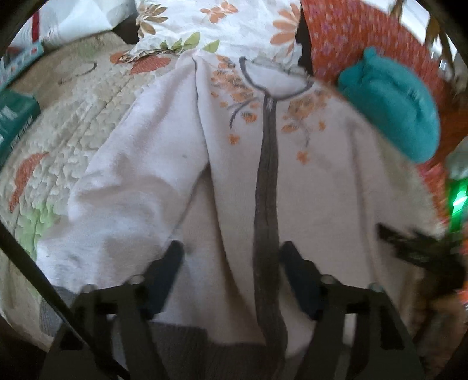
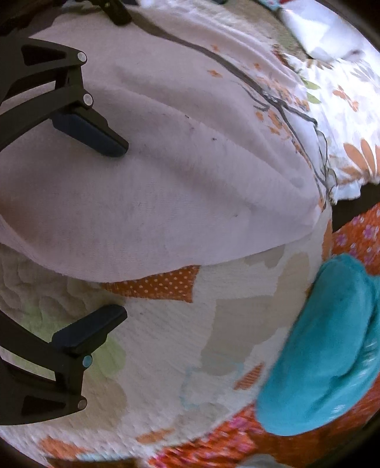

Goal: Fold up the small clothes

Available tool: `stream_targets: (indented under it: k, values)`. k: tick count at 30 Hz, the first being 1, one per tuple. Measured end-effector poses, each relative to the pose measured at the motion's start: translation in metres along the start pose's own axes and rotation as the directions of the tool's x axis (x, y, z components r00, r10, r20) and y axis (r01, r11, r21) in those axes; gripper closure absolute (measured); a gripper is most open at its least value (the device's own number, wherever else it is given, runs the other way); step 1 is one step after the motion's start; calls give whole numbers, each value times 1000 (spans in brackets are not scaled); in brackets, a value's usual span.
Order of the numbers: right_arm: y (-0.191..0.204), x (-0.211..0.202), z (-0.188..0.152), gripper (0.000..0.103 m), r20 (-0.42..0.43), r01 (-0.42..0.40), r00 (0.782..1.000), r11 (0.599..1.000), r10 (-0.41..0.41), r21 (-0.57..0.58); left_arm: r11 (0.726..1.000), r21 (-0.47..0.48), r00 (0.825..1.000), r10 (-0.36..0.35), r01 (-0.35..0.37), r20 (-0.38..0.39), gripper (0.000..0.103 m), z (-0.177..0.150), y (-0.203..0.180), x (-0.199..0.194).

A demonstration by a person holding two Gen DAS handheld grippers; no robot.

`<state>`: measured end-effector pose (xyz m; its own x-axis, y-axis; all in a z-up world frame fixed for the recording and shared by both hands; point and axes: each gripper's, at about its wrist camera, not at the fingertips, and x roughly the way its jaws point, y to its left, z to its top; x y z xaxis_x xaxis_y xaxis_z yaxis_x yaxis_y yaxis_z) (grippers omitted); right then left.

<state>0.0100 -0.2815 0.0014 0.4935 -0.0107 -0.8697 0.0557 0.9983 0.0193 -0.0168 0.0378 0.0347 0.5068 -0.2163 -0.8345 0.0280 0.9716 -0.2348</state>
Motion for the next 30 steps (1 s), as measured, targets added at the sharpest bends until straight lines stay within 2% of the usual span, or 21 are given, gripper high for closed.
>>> stream_targets:
  k: [3, 5, 8, 11, 12, 13, 14, 15, 17, 18, 19, 21, 22, 25, 26, 27, 29, 30]
  values:
    - [2, 0, -2, 0, 15, -3, 1000, 1000, 3, 6, 996, -47, 993, 85, -81, 86, 39, 13, 31, -28]
    - [0, 0, -3, 0, 22, -11, 1000, 1000, 10, 23, 989, -85, 987, 128, -120, 101, 38, 23, 57, -33]
    - [1, 0, -2, 0, 15, -17, 1000, 1000, 17, 12, 982, -103, 985, 165, -160, 47, 38, 37, 88, -18]
    - [1, 1, -1, 0, 20, -21, 1000, 1000, 21, -10, 991, -61, 993, 116, -117, -22, 38, 45, 97, 11]
    - [2, 1, -1, 0, 22, -19, 1000, 1000, 19, -12, 994, -53, 995, 90, -92, -39, 42, 45, 97, 19]
    - [2, 1, -2, 0, 24, -17, 1000, 1000, 17, -15, 994, -48, 994, 100, -102, -40, 55, 44, 95, 23]
    - [2, 0, -2, 0, 25, -18, 1000, 1000, 18, -15, 985, -29, 985, 169, -169, -21, 69, 43, 91, 24]
    - [1, 0, -1, 0, 24, -20, 999, 1000, 21, -14, 980, -18, 981, 196, -196, -17, 85, 43, 89, 24]
    - [-1, -2, 0, 0, 26, -32, 999, 999, 32, -7, 983, -53, 985, 173, -173, -20, 93, 47, 96, 19]
    - [-2, -3, 0, 1, 31, -37, 999, 999, 37, -2, 978, -73, 981, 193, -193, -8, 96, 51, 104, 12]
    - [-3, -5, 1, 3, 36, -41, 999, 999, 41, 5, 972, -84, 976, 219, -218, 5, 97, 57, 112, 6]
    - [-7, -13, 3, 10, 62, -59, 996, 998, 58, 20, 948, -123, 954, 299, -294, 23, 97, 69, 135, -6]
    - [-9, -17, 5, 10, 79, -62, 995, 998, 60, 27, 928, -152, 937, 348, -340, 28, 97, 75, 149, -11]
    - [-18, -28, 9, 10, 137, -37, 990, 997, 28, 60, 848, -250, 872, 488, -467, 28, 97, 89, 191, -30]
    - [-24, -31, 8, 10, 156, -30, 988, 996, 17, 81, 835, -281, 865, 500, -474, 27, 97, 91, 198, -35]
    - [-28, -33, 9, 10, 162, -29, 987, 995, 14, 94, 833, -324, 873, 486, -449, 39, 96, 90, 205, -43]
    - [-37, -38, 4, 10, 159, -32, 987, 991, 11, 130, 861, -373, 911, 402, -345, 87, 88, 83, 208, -58]
    - [-42, -41, -1, 10, 153, -38, 988, 988, 15, 151, 877, -373, 923, 368, -304, 111, 78, 77, 202, -65]
